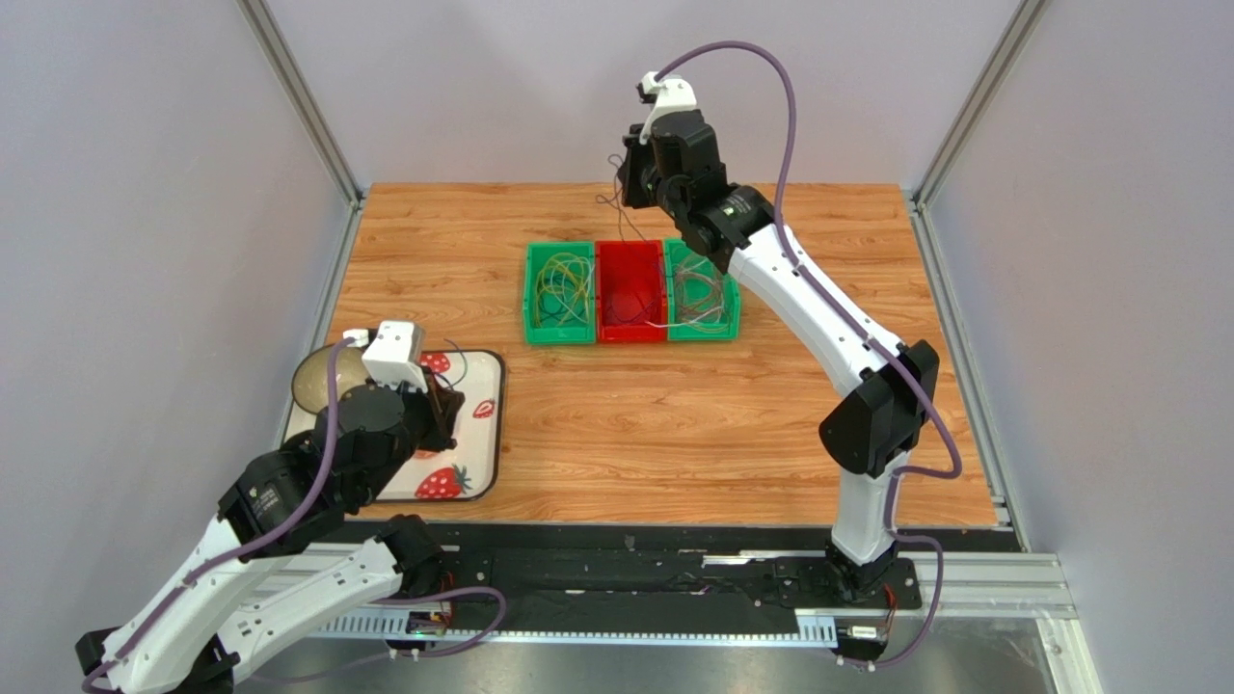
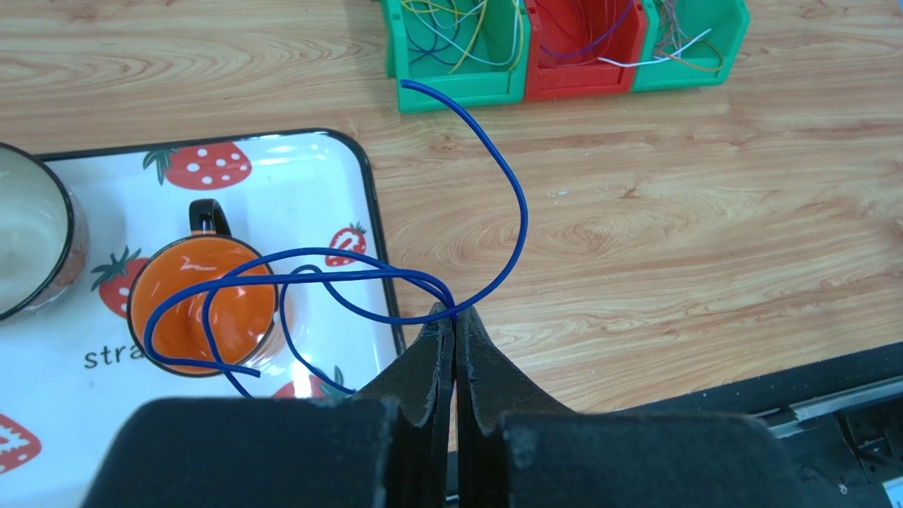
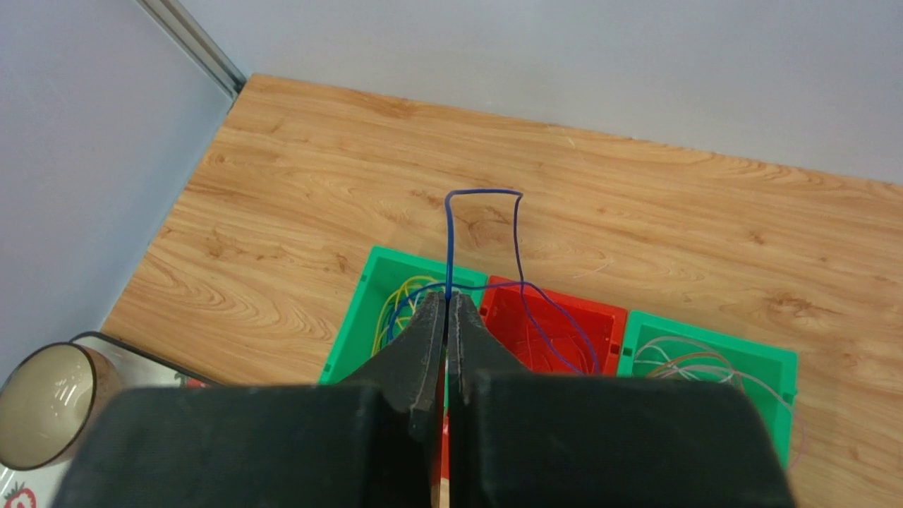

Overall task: Untangle the cables
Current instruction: Place the cable in the bin.

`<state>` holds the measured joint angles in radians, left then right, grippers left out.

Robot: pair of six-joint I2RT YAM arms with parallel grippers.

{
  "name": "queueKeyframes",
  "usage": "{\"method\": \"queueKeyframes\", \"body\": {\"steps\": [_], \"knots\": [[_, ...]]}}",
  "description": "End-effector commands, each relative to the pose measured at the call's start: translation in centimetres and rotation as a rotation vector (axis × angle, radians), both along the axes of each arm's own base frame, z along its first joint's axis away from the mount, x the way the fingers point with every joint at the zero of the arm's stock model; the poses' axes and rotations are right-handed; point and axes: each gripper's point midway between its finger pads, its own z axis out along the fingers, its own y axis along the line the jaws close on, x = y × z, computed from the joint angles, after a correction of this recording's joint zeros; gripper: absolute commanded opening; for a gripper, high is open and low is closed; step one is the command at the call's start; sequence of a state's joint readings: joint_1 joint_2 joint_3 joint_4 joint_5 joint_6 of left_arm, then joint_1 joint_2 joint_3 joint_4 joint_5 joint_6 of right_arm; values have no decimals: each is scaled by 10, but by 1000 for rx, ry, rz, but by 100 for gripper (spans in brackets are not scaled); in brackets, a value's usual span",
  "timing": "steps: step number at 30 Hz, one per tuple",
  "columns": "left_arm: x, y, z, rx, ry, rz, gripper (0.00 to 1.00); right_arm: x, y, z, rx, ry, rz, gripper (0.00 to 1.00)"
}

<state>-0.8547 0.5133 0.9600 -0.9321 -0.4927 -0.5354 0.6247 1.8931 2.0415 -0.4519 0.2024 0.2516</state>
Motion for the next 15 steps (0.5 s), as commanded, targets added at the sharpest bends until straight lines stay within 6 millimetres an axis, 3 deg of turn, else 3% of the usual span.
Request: {"method": "queueKeyframes", "body": {"steps": [1, 6, 15], "knots": [[1, 4, 0, 14, -13, 10, 0, 9, 5, -18, 43, 36, 17, 0], [1, 4, 0, 14, -12, 9, 0, 14, 9, -47, 54, 102, 36, 0], [2, 4, 0, 16, -12, 14, 0, 8, 15, -76, 68, 183, 63, 0]]}}
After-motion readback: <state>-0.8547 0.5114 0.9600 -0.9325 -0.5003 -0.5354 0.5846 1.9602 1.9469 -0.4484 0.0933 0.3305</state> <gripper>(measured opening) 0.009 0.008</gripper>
